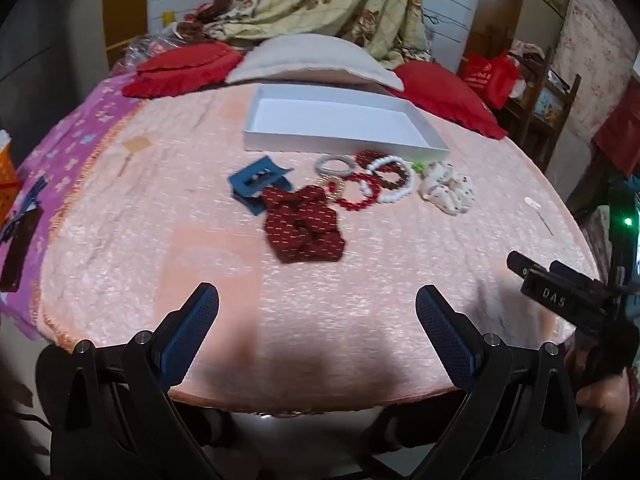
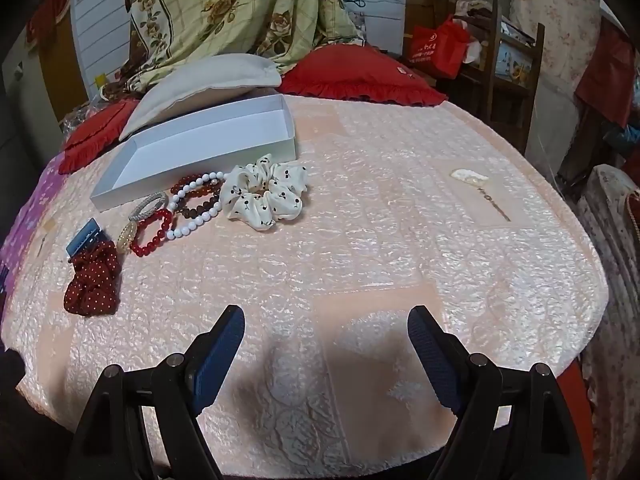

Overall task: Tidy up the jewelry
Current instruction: 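Move both tools toward the scrunchies beside the white tray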

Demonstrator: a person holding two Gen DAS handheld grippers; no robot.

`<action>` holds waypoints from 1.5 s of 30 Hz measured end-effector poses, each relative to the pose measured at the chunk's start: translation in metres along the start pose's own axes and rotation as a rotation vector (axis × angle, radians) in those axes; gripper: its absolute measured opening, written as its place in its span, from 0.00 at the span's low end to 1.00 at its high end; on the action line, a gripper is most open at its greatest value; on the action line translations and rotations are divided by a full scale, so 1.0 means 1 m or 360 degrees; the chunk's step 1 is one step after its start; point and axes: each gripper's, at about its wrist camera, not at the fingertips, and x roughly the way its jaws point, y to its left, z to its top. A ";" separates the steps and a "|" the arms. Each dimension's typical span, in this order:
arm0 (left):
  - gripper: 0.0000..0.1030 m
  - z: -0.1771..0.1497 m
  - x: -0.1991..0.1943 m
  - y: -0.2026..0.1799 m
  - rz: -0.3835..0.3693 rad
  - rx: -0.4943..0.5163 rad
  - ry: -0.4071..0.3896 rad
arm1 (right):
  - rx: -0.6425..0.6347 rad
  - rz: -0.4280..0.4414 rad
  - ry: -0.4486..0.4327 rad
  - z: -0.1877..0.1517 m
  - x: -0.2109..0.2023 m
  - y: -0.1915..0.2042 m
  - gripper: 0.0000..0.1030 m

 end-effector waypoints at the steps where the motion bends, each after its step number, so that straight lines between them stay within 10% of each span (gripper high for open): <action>1: 0.97 0.003 0.002 -0.003 -0.0018 -0.0009 0.0007 | 0.0002 -0.0020 -0.0004 -0.001 -0.004 0.002 0.79; 12: 0.97 0.019 0.007 -0.050 -0.0171 0.0016 0.0025 | 0.0010 -0.0241 -0.0180 0.012 -0.051 0.003 0.80; 45: 0.97 0.016 -0.029 -0.009 0.0123 0.0023 -0.0172 | 0.0175 -0.0227 -0.0230 -0.019 -0.084 0.009 0.79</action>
